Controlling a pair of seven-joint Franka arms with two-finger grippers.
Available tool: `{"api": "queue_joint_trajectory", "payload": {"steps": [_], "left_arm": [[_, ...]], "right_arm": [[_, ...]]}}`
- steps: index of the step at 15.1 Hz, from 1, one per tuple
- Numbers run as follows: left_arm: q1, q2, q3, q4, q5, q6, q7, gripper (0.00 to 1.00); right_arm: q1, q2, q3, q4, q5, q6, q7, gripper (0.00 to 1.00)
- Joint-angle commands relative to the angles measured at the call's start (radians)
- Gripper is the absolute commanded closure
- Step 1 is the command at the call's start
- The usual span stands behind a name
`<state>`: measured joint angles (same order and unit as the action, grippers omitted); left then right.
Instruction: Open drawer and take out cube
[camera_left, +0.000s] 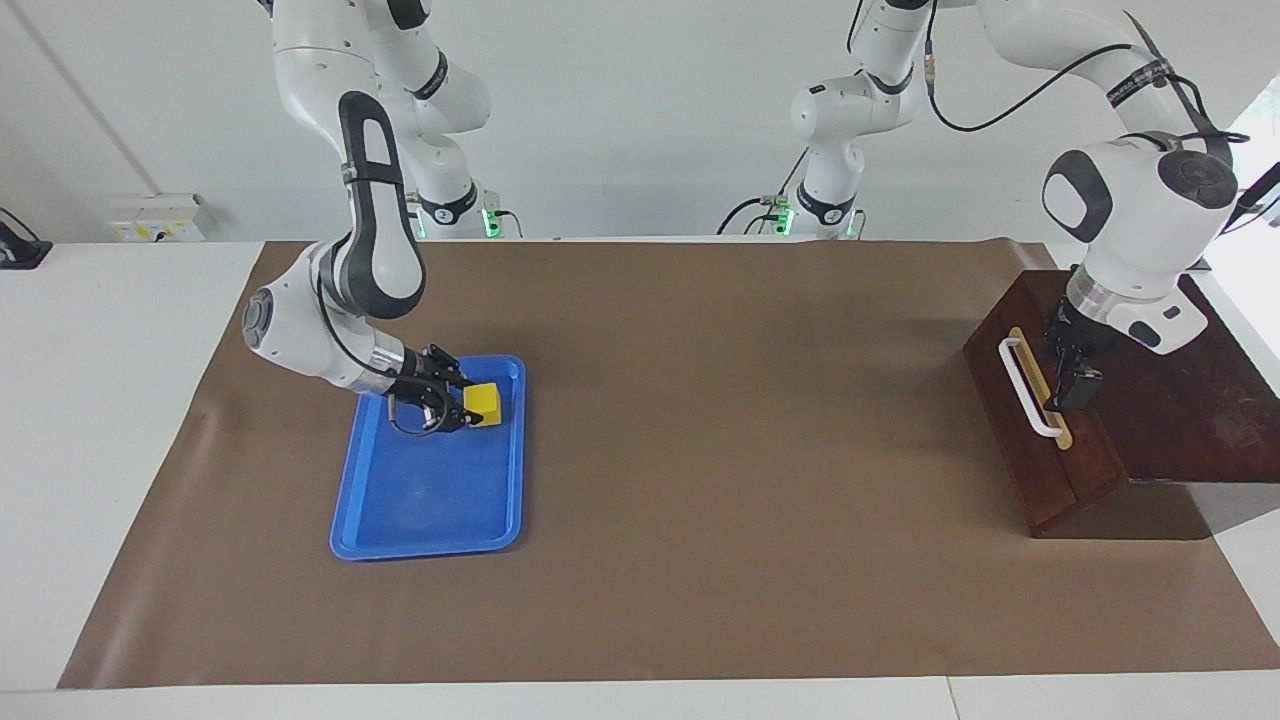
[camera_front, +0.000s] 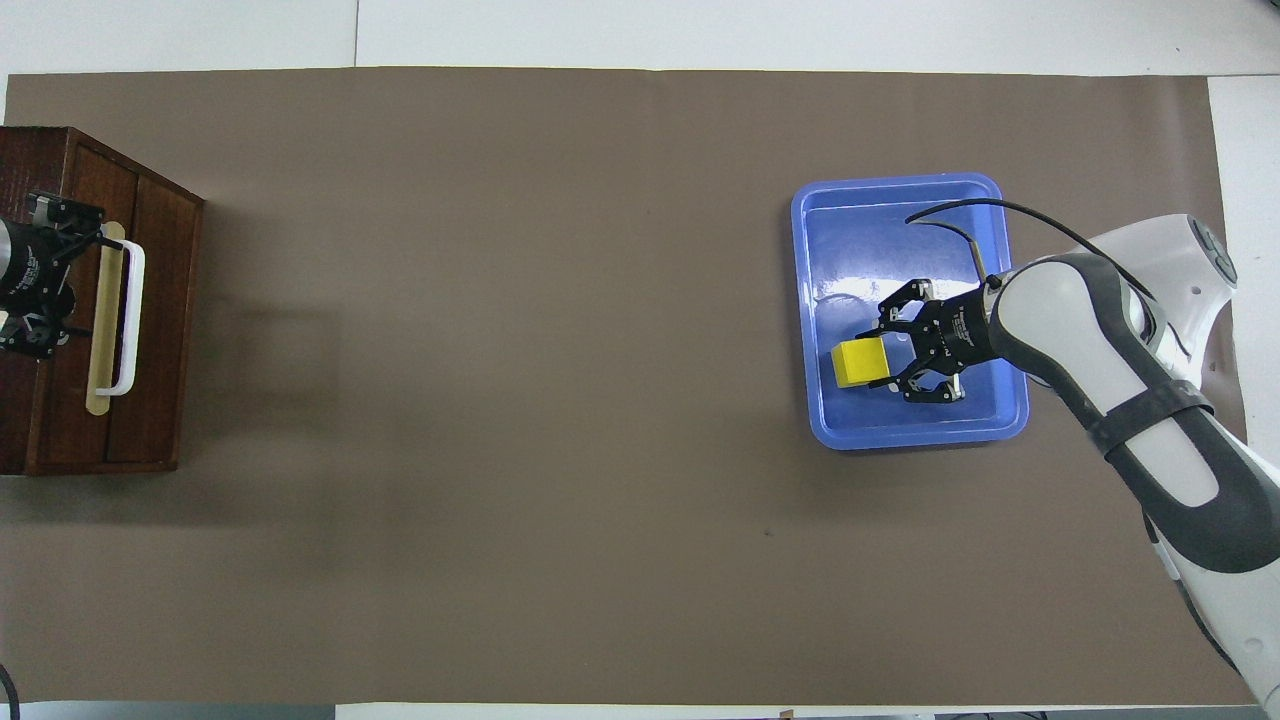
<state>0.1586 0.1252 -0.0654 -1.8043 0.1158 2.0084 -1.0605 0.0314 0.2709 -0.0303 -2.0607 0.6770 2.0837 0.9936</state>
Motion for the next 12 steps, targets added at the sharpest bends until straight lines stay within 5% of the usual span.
{"api": "queue_joint_trajectory", "payload": {"steps": [1, 8, 9, 10, 11, 12], "left_arm": [[-0.036, -0.065, 0.004, 0.028, 0.01, -0.103, 0.152, 0.0], [-0.074, -0.183, -0.011, 0.052, -0.056, -0.374, 0.635, 0.0], [-0.08, -0.184, -0.013, 0.063, -0.059, -0.417, 0.672, 0.0], [-0.089, -0.185, -0.016, 0.081, -0.062, -0.459, 0.707, 0.0], [-0.099, -0.185, -0.017, 0.101, -0.062, -0.502, 0.75, 0.0], [-0.108, -0.182, -0.017, 0.14, -0.064, -0.542, 0.804, 0.0]], "right_arm": [[-0.021, -0.033, 0.004, -0.05, 0.055, 0.044, -0.015, 1.0], [-0.012, -0.038, 0.003, -0.072, 0.055, 0.053, -0.041, 0.98], [-0.008, -0.038, 0.003, -0.072, 0.055, 0.053, -0.032, 0.41], [-0.005, -0.038, 0.003, -0.068, 0.055, 0.053, -0.024, 0.13], [-0.002, -0.039, 0.003, -0.059, 0.053, 0.052, -0.012, 0.0], [-0.002, -0.068, 0.001, -0.044, 0.039, 0.033, 0.017, 0.0]]}}
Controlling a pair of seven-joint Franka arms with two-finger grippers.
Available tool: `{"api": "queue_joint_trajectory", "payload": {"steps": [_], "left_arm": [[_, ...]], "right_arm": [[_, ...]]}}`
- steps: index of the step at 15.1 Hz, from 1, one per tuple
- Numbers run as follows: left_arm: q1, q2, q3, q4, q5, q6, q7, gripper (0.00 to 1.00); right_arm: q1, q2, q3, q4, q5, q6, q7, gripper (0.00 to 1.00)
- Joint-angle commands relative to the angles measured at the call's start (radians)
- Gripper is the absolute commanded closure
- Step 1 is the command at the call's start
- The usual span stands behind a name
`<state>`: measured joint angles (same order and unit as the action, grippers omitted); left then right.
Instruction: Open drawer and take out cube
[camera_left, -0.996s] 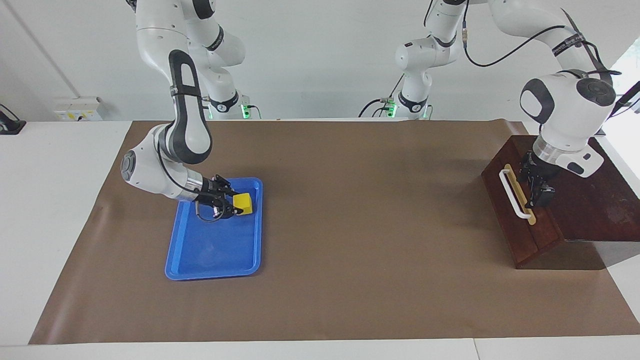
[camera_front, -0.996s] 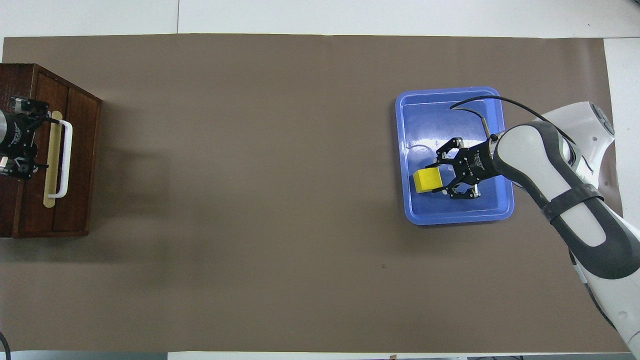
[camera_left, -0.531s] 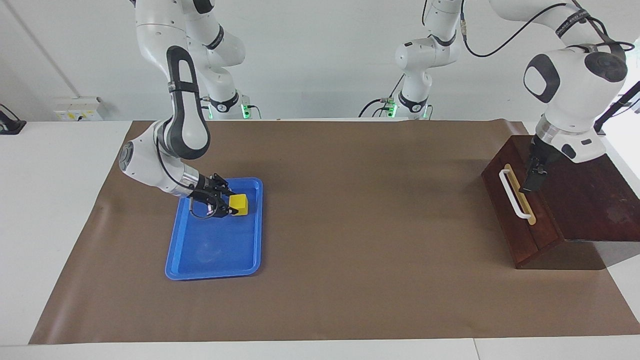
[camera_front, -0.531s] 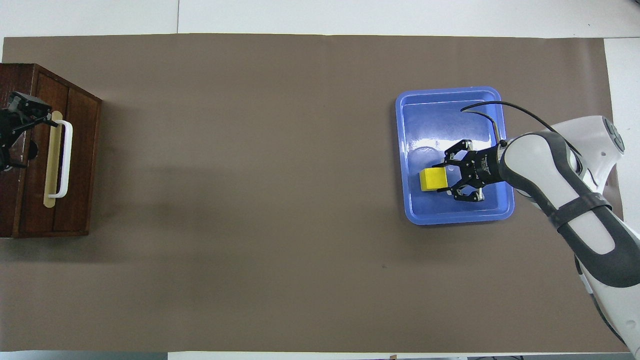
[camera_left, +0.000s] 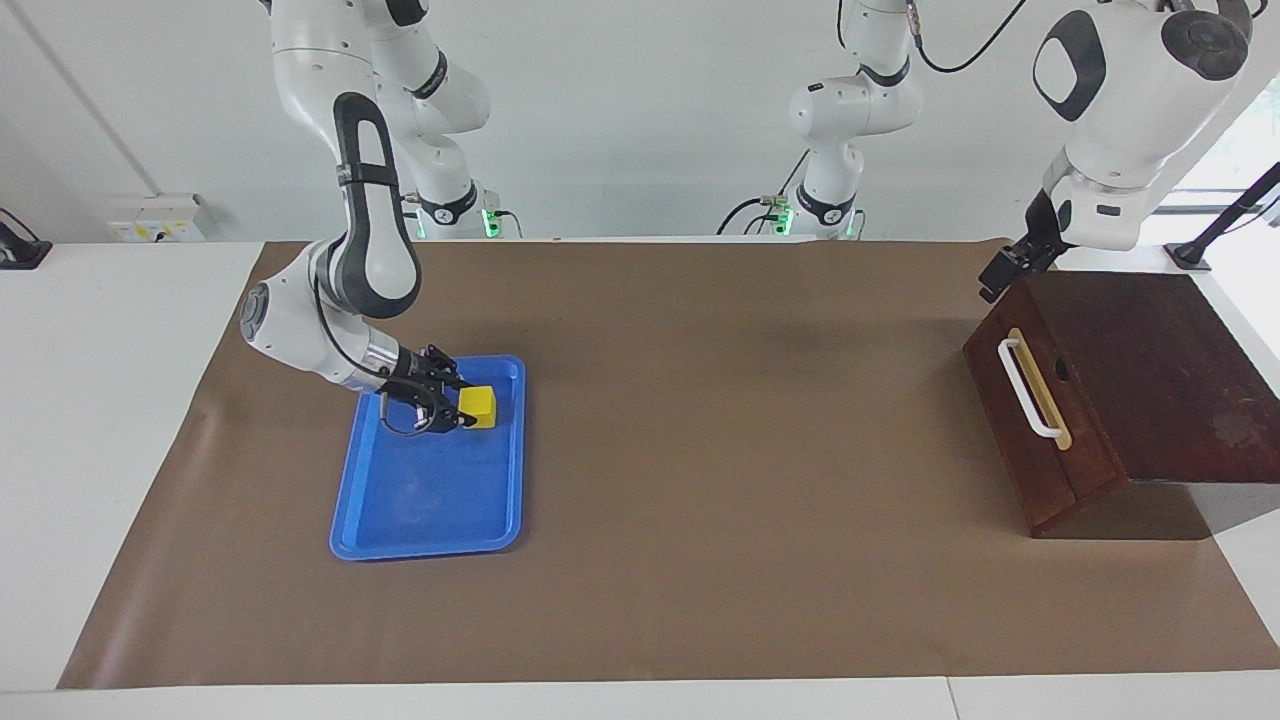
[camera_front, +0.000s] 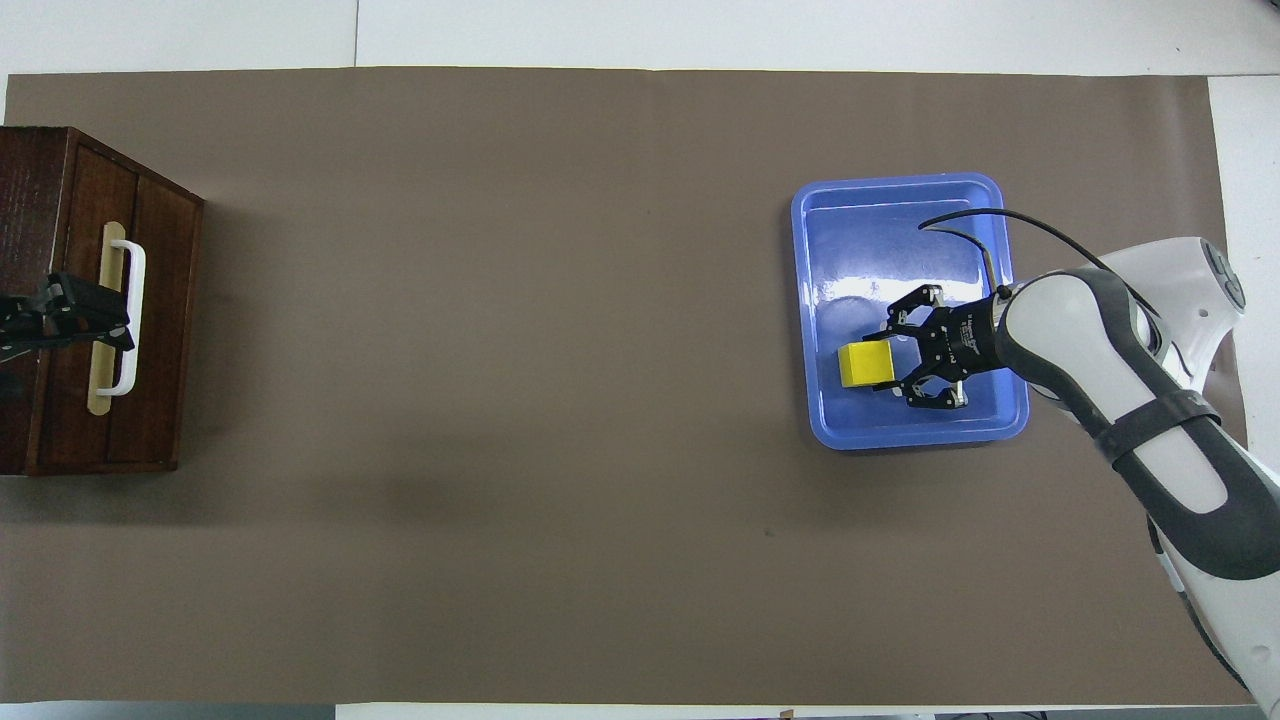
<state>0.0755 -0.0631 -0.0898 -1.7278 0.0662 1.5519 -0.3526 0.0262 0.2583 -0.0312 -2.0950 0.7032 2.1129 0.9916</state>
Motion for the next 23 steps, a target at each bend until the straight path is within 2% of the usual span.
{"api": "queue_joint_trajectory", "payload": {"steps": [1, 5, 6, 7, 9, 11, 14, 19, 21, 23], "left_arm": [[-0.045, 0.017, 0.009, 0.098, -0.02, -0.11, 0.119, 0.0], [-0.059, 0.032, 0.01, 0.116, -0.04, -0.121, 0.171, 0.0], [-0.059, 0.049, 0.009, 0.12, -0.037, -0.127, 0.203, 0.0], [-0.059, 0.054, 0.002, 0.122, -0.039, -0.13, 0.208, 0.0], [-0.06, 0.06, 0.002, 0.129, -0.04, -0.134, 0.21, 0.0], [-0.062, 0.062, 0.002, 0.134, -0.036, -0.148, 0.218, 0.0], [-0.062, 0.085, -0.001, 0.174, -0.04, -0.156, 0.267, 0.0], [-0.062, 0.083, 0.002, 0.172, -0.052, -0.133, 0.308, 0.0], [-0.062, 0.081, 0.002, 0.171, -0.054, -0.128, 0.339, 0.0], [-0.062, 0.081, 0.002, 0.171, -0.057, -0.125, 0.333, 0.0]], "right_arm": [[0.003, -0.079, 0.002, -0.002, -0.002, -0.025, 0.05, 0.0], [-0.026, -0.103, -0.007, 0.162, -0.141, -0.232, 0.107, 0.0], [-0.038, -0.105, -0.009, 0.234, -0.199, -0.305, 0.099, 0.0], [-0.051, -0.103, -0.007, 0.374, -0.326, -0.421, 0.073, 0.0], [-0.051, -0.125, -0.012, 0.443, -0.402, -0.47, -0.023, 0.0], [-0.045, -0.168, -0.01, 0.47, -0.508, -0.493, -0.141, 0.0], [-0.034, -0.247, -0.003, 0.469, -0.641, -0.524, -0.415, 0.0], [-0.034, -0.297, 0.001, 0.469, -0.731, -0.576, -0.765, 0.0], [-0.035, -0.321, -0.001, 0.431, -0.731, -0.606, -0.951, 0.0], [-0.031, -0.321, 0.002, 0.429, -0.732, -0.594, -0.984, 0.0]]}}
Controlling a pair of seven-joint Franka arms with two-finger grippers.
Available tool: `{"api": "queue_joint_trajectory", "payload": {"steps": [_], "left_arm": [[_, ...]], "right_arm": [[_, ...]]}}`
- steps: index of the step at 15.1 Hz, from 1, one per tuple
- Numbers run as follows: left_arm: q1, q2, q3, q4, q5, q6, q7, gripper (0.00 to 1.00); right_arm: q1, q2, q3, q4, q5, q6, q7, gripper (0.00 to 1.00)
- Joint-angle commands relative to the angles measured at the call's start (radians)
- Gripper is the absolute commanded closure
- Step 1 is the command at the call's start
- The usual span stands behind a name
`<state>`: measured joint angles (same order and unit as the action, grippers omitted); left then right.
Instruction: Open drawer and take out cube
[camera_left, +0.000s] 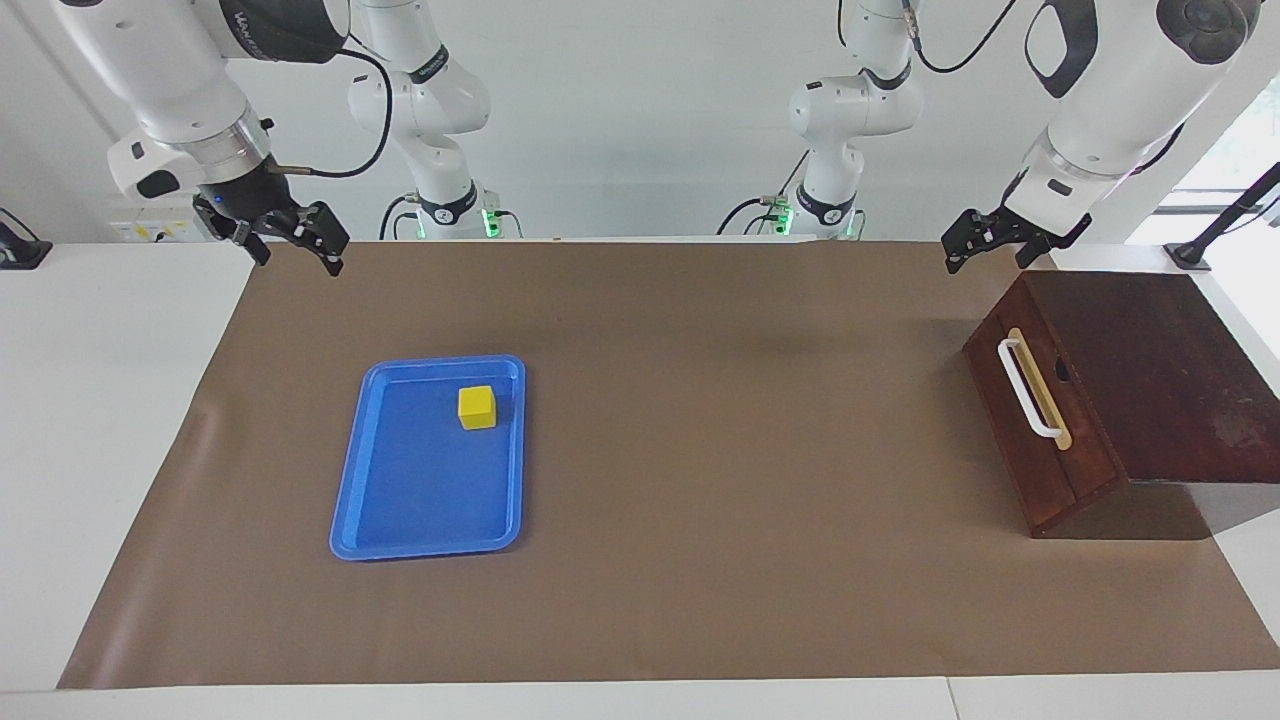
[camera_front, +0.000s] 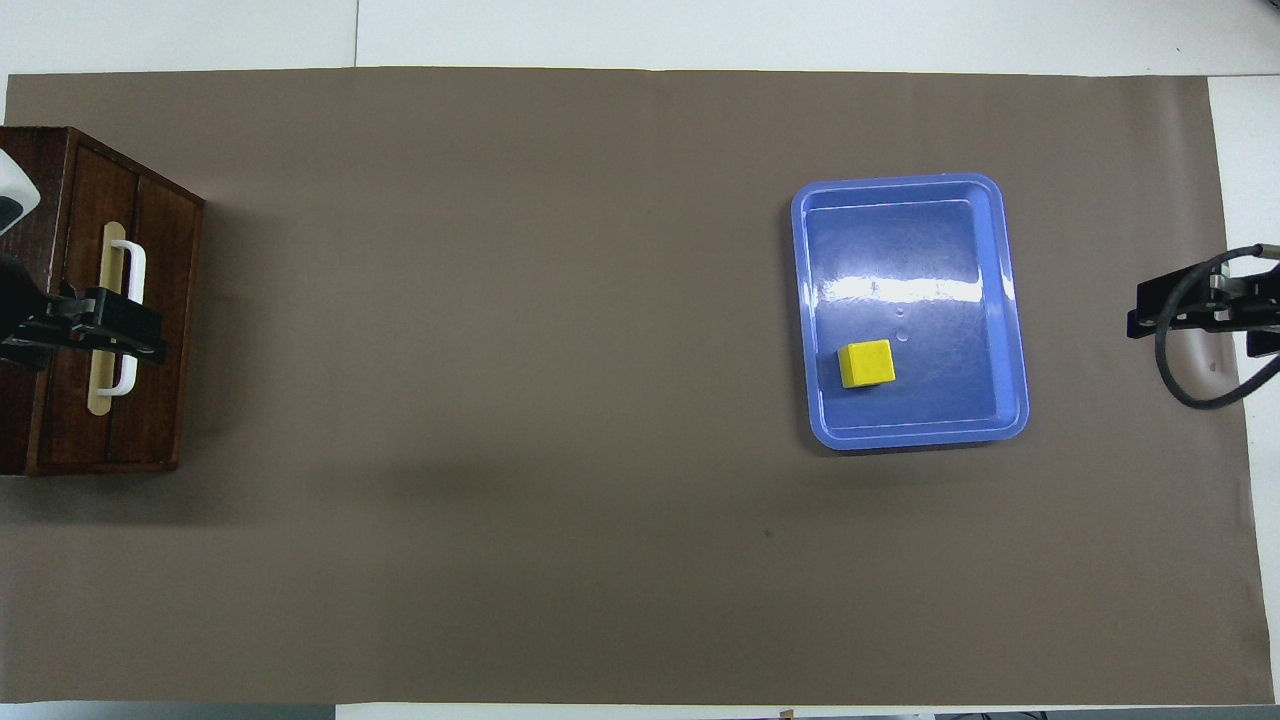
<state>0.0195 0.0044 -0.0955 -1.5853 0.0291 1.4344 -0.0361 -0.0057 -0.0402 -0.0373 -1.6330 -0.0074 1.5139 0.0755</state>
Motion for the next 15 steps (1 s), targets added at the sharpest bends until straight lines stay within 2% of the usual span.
{"api": "queue_joint_trajectory", "payload": {"steps": [1, 15], "left_arm": [[-0.006, 0.016, 0.008, 0.028, -0.026, -0.003, 0.018, 0.0], [-0.006, 0.016, -0.009, 0.028, -0.057, 0.058, 0.064, 0.0]], "right_arm": [[0.0, -0.023, 0.013, -0.033, -0.022, 0.008, -0.071, 0.0], [0.001, -0.02, 0.033, -0.025, -0.02, 0.009, -0.071, 0.0]]}}
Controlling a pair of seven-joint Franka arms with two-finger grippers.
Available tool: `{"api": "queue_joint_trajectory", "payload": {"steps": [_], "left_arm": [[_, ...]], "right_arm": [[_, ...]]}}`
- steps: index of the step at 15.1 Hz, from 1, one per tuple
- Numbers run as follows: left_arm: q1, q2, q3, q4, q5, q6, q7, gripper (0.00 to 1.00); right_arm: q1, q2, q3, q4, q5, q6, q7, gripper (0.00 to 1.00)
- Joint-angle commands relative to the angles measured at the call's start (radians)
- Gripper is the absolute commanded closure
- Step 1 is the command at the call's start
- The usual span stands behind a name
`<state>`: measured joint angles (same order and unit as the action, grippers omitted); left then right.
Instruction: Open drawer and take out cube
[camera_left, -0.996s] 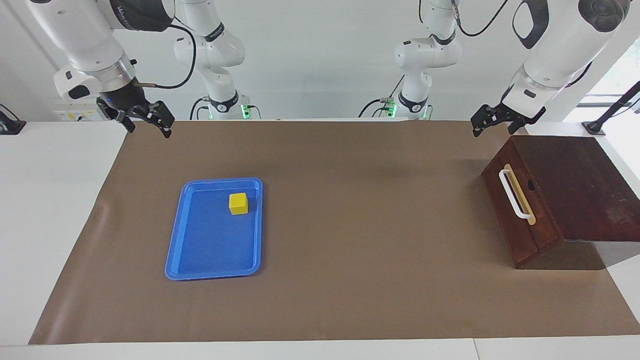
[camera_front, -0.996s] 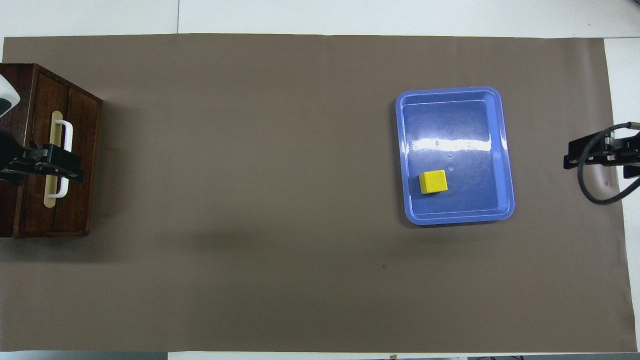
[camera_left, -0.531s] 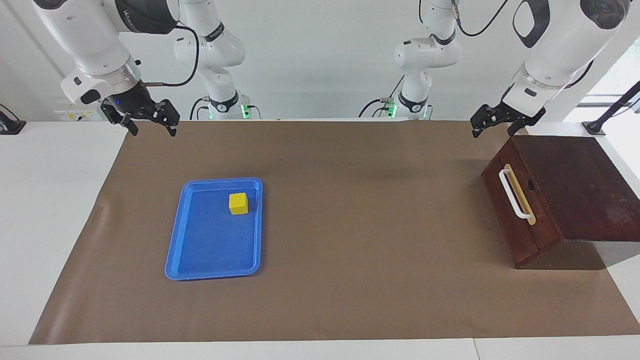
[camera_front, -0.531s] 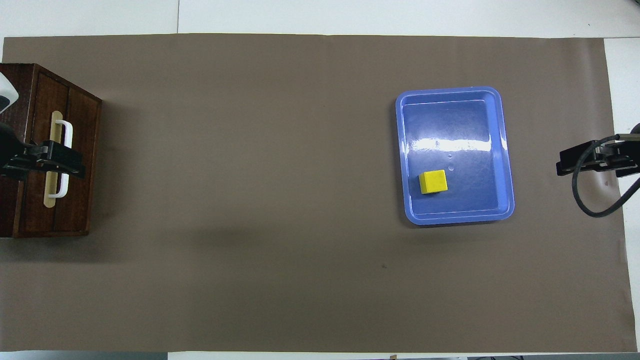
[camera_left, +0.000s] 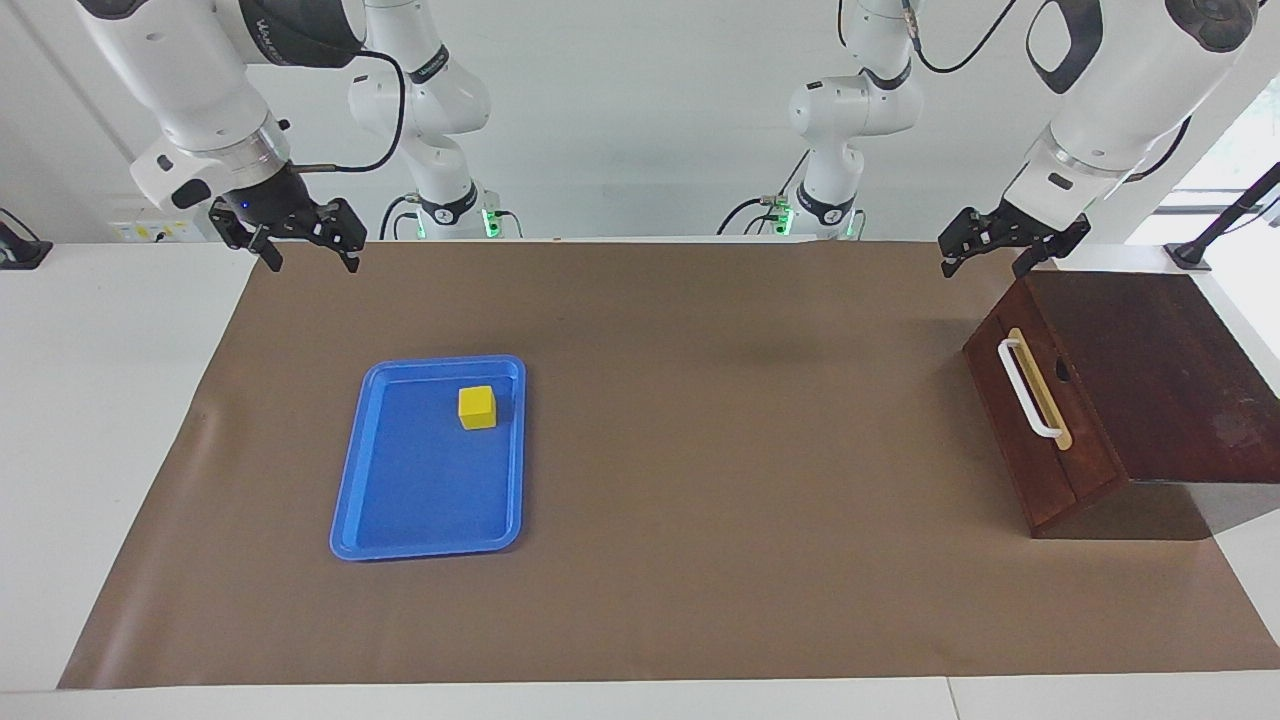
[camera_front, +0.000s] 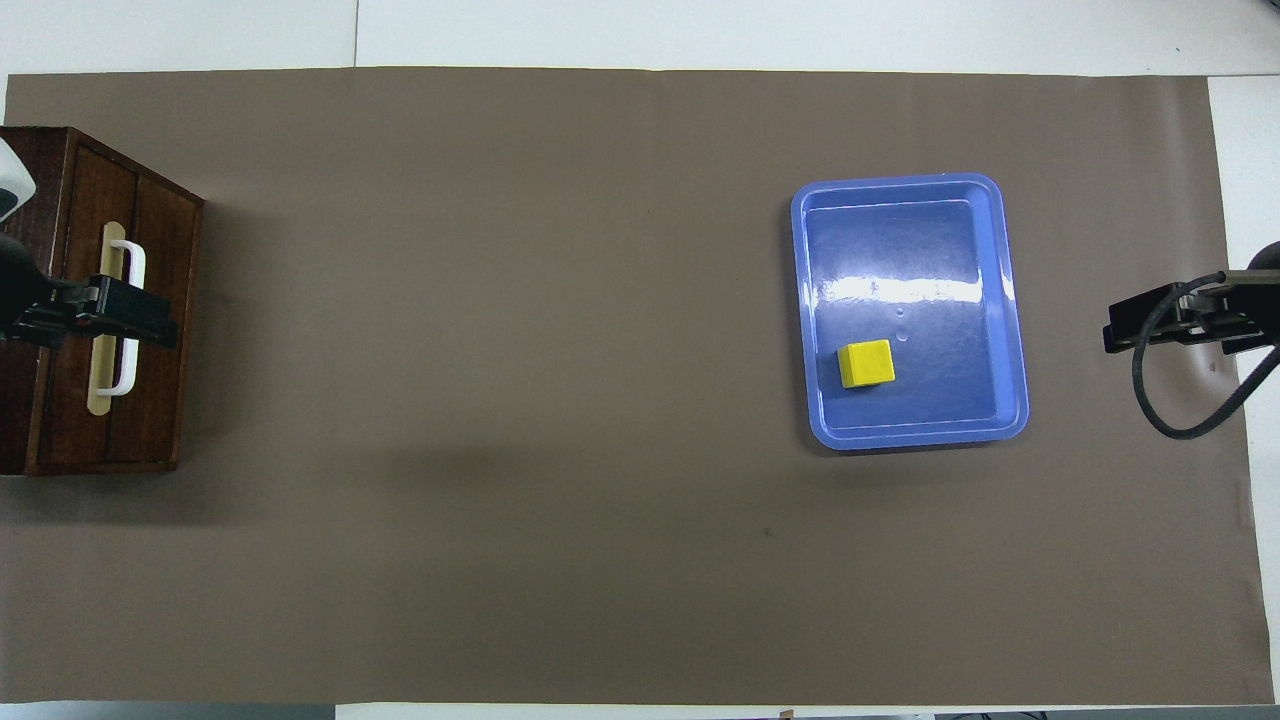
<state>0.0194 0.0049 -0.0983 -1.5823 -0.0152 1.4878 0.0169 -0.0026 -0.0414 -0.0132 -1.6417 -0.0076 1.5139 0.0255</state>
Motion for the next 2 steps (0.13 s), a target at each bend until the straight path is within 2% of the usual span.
{"api": "queue_joint_trajectory", "payload": {"steps": [1, 2], "left_arm": [[-0.006, 0.015, -0.006, 0.025, -0.012, 0.003, 0.009, 0.0], [-0.006, 0.014, -0.008, 0.027, -0.012, 0.003, 0.011, 0.0]], "right_arm": [[-0.003, -0.017, 0.013, -0.013, -0.018, 0.009, -0.016, 0.0], [-0.003, -0.014, 0.013, -0.007, -0.018, 0.009, -0.018, 0.0]]}}
